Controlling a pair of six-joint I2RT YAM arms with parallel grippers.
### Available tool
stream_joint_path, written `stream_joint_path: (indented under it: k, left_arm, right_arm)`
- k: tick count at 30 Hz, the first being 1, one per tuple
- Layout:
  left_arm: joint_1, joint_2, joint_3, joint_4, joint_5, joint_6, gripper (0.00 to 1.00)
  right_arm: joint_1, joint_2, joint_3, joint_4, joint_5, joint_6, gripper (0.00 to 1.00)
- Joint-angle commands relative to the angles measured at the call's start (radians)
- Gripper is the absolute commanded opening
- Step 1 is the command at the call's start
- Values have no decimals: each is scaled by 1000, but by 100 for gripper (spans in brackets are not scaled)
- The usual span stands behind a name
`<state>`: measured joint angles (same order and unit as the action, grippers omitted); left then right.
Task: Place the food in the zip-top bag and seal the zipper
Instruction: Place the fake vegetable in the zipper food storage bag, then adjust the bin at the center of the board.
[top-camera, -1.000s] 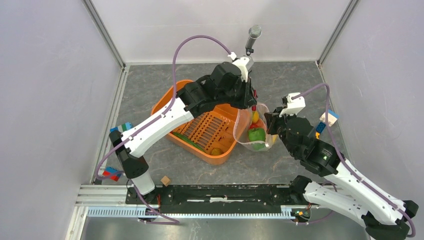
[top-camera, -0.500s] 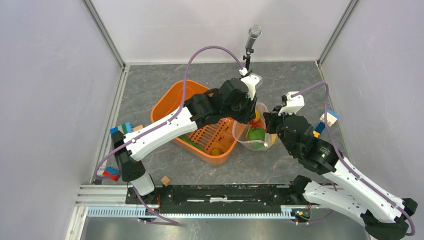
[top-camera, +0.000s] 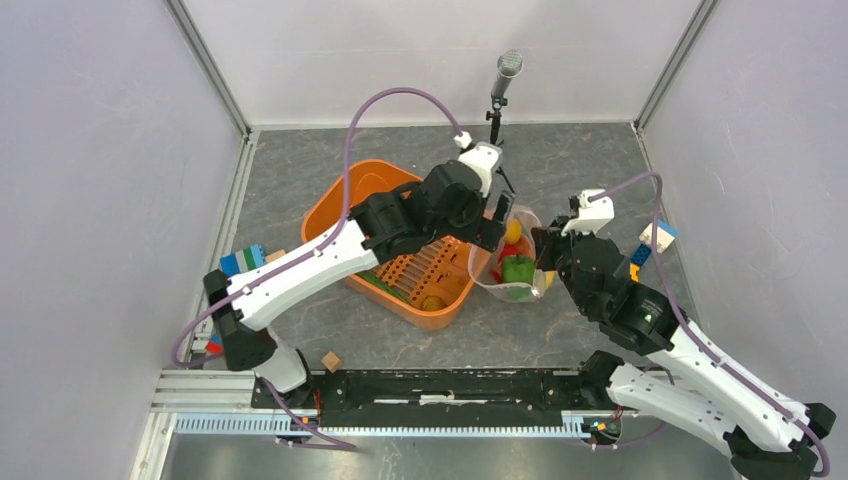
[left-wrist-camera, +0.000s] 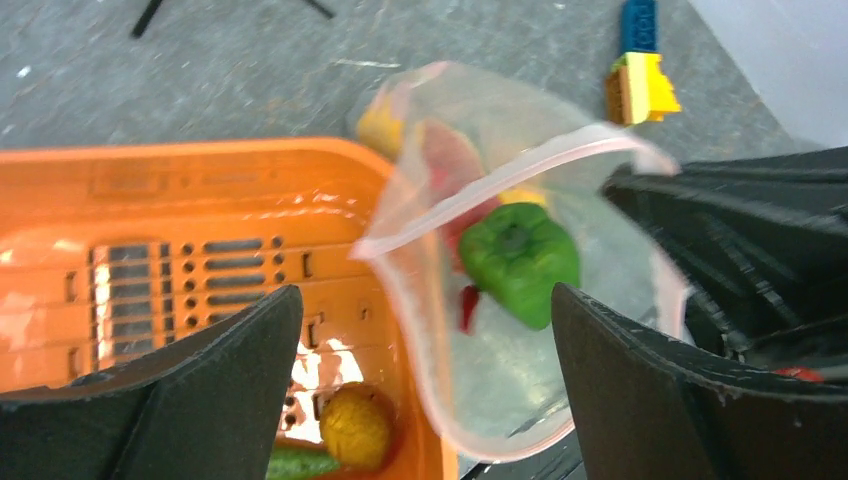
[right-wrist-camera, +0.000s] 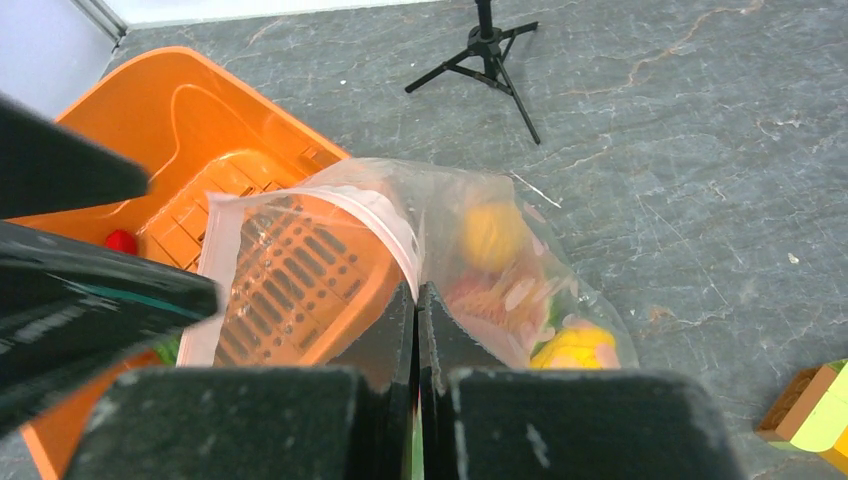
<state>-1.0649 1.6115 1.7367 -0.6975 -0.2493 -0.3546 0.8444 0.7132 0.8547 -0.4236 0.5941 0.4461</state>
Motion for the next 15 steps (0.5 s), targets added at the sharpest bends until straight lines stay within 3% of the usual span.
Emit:
stream_joint_path:
  k: [1, 8, 10, 15]
  left_arm:
    - [36, -132, -97, -97, -164, -140, 100]
    - [186, -267, -161, -387, -356, -480, 100]
    - [241, -291, -182, -497, -361, -603, 100]
    - [338, -351, -283, -572, -295, -756, 100]
  right_arm:
    - [-4, -73, -75, 68, 67, 2, 0]
    - [-4, -92, -114, 75, 76, -6, 0]
    - [-4, -77, -105, 80, 74, -31, 0]
    - [-3, -38, -73, 71, 65, -79, 0]
